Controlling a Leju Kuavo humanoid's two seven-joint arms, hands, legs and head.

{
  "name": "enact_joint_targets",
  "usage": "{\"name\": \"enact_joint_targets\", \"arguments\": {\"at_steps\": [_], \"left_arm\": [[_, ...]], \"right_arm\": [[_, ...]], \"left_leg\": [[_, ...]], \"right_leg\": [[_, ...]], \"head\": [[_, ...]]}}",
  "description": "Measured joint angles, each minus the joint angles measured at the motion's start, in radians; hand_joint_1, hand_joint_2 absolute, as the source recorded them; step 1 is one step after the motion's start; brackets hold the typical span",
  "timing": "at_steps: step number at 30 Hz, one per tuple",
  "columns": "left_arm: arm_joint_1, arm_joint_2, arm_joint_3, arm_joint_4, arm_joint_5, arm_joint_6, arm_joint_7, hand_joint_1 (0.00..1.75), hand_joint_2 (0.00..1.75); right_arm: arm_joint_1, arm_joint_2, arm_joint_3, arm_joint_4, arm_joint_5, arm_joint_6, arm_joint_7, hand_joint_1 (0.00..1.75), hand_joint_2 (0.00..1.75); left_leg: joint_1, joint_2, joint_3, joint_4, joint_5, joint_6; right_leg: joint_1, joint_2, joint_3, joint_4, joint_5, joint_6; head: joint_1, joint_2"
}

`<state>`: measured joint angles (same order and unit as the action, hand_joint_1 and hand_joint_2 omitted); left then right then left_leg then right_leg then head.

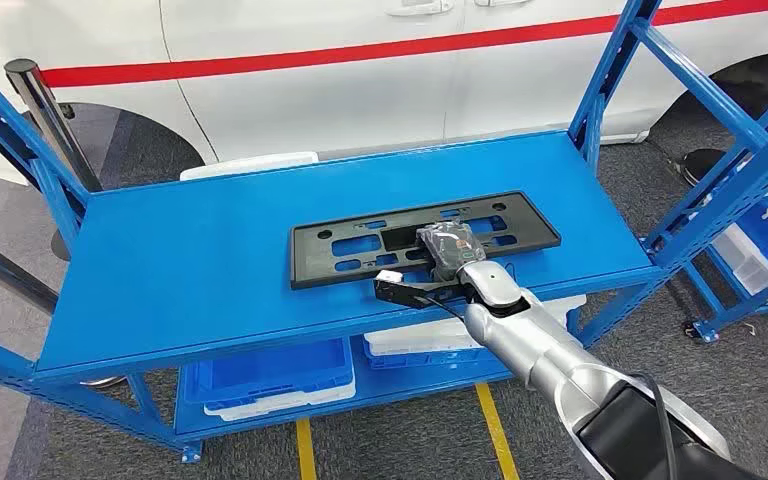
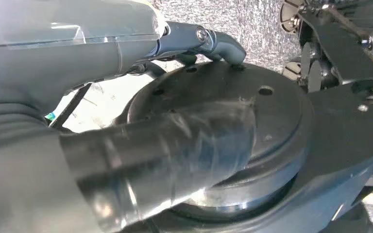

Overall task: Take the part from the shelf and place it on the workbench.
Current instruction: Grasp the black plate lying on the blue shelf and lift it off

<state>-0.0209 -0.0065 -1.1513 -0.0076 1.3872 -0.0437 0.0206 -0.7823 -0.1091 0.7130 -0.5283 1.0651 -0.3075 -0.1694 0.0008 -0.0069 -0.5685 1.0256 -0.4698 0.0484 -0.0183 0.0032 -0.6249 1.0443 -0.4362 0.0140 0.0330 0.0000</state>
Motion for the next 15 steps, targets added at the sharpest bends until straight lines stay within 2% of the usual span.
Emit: {"name": "enact_joint_targets", "arguments": {"at_steps": [5,10,15], "left_arm": [[0.0,0.0,0.0,0.001,0.001,0.006,-0.001,0.0,1.75],[0.0,0.0,0.0,0.001,0.004,0.012,-0.014,0.0,1.75],[0.0,0.0,0.0,0.002,0.004,0.017,-0.02,0.0,1.75]], "right_arm": [[-0.001,-0.002,0.0,0.0,0.003,-0.001,-0.002,1.75,1.75],[0.001,-0.006,0.0,-0.01,0.009,0.002,-0.004,1.75,1.75],[0.005,-0.01,-0.001,-0.019,0.012,-0.001,-0.004,1.75,1.75]], "left_leg": [[0.001,0.0,0.008,-0.008,-0.001,-0.002],[0.003,0.0,0.013,-0.013,-0.001,-0.021],[0.003,0.0,0.013,-0.013,0.0,-0.024]], "right_leg": [[0.004,0.0,0.004,0.0,-0.005,-0.009],[0.005,-0.001,0.007,0.001,-0.008,-0.013],[0.005,-0.001,0.007,0.001,-0.008,-0.013]], "head": [[0.0,0.0],[0.0,0.0],[0.0,0.0]]}}
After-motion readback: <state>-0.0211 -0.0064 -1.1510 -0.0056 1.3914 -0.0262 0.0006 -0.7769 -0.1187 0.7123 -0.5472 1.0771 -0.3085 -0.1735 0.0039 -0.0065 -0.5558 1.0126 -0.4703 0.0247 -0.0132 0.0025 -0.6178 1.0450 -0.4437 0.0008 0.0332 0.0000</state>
